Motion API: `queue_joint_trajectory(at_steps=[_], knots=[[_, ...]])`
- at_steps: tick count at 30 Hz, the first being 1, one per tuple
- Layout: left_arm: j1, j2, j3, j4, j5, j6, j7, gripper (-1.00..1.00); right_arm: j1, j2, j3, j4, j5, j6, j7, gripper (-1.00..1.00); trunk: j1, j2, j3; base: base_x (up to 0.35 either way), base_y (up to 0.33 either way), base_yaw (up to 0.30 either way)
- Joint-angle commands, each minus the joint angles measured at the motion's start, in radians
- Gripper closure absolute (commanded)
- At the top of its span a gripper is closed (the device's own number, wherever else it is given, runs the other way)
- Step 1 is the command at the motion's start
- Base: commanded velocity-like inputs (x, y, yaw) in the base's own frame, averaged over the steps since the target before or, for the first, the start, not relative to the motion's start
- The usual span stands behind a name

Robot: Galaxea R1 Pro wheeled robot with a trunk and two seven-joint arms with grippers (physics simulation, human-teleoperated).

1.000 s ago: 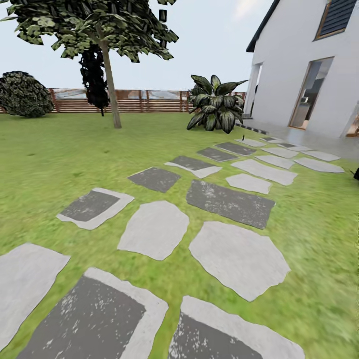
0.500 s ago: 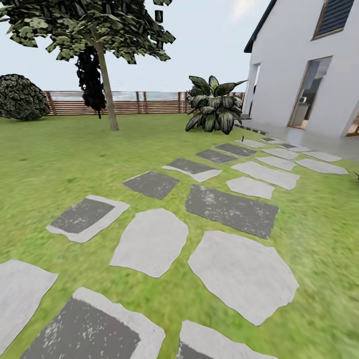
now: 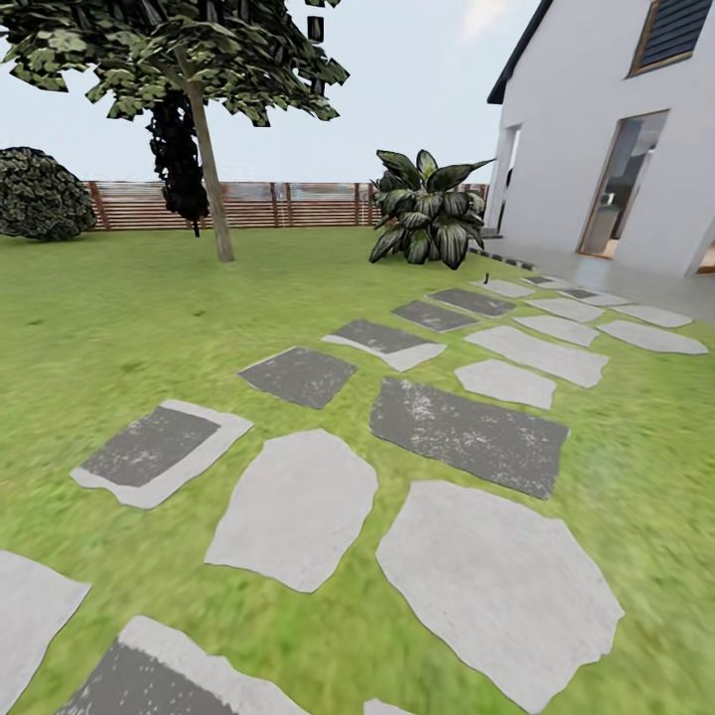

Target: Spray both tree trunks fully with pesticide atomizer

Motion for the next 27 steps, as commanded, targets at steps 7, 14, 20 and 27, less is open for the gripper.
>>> queue_joint_trajectory(at_steps=[7, 14, 20, 27], knots=[[0.0, 0.0, 0.0, 0.0, 0.0, 0.0, 0.0, -1.0, 0.0, 0.0, 0.0, 0.0, 0.0, 0.0, 0.0, -1.0, 0.0, 0.0, 0.0, 0.34, 0.0, 0.0], [0.0, 0.001, 0.0, 0.0, 0.0, 0.0, 0.0, -1.0, 0.0, 0.0, 0.0, 0.0, 0.0, 0.0, 0.0, -1.0, 0.0, 0.0, 0.0, 0.34, 0.0, -0.051], [-0.001, 0.002, 0.0, 0.0, 0.0, 0.0, 0.0, -1.0, 0.0, 0.0, 0.0, 0.0, 0.0, 0.0, 0.0, -1.0, 0.0, 0.0, 0.0, 0.34, 0.0, -0.239], [-0.001, 0.002, 0.0, 0.0, 0.0, 0.0, 0.0, -1.0, 0.0, 0.0, 0.0, 0.0, 0.0, 0.0, 0.0, -1.0, 0.0, 0.0, 0.0, 0.34, 0.0, -0.067]])
